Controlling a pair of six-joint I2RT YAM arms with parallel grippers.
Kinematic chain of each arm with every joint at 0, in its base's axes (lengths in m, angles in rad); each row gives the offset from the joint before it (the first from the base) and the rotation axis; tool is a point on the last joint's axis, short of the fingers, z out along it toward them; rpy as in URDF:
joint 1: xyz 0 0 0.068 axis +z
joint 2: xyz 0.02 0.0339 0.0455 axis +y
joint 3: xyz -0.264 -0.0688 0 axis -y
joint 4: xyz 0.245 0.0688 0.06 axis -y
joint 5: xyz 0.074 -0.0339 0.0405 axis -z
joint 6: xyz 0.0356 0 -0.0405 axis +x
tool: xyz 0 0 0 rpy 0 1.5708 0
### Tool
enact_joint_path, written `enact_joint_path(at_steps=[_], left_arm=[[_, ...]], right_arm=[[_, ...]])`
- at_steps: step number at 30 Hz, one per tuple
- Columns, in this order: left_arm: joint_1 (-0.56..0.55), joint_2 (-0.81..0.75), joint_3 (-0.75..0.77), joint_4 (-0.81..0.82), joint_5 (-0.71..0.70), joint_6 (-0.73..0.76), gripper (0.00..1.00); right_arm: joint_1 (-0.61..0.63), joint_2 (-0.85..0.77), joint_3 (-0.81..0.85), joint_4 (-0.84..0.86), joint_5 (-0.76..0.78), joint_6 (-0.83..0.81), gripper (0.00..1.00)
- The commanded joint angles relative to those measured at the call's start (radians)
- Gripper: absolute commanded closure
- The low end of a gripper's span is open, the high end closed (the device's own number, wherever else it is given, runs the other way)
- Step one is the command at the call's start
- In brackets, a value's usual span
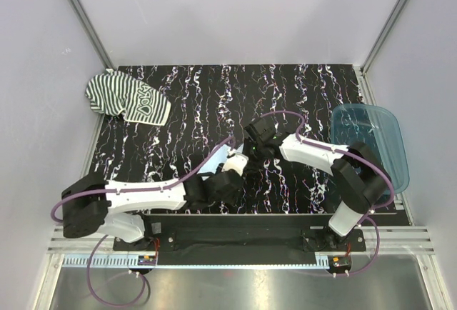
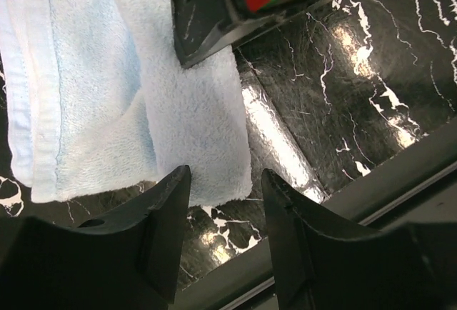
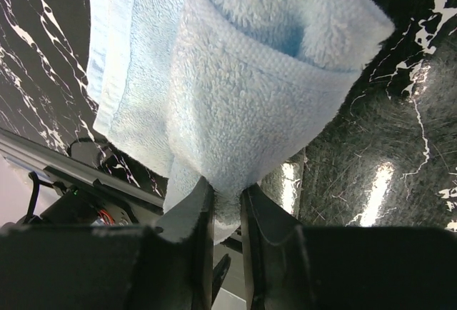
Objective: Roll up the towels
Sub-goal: Roll the towel
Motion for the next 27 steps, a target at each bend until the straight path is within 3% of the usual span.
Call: enact_joint_path(at_steps=[1,9,19,22,27], left_arm=[[-0.015,0.044,0.060,0.047,-0.096,0.005,0.51],[-0.018,0.112,0.041,0.070,-0.133,-0.010,0.43],[-0.018,0.210,0.012,0.122,-0.107,-0.019,0.44],[-0.018,0.222,0.000,0.144,-0.090,-0.015,0.53],[-0.018,0.220,-0.009,0.159,-0.068,-0.006,0.80]], right_arm=[[0.014,-0.004,0.035,-0.027,0.007,-0.012,0.82],[0.014,-0.012,0.029,-0.041,0.000,-0.029,0.83],[0.014,0.001,0.038,-0.041,-0.025,-0.039,0.83],[0.014,0.008,0.039,-0.039,-0.035,-0.039,0.83],[0.014,0.016,0.036,-0.033,-0.045,-0.043,0.82]])
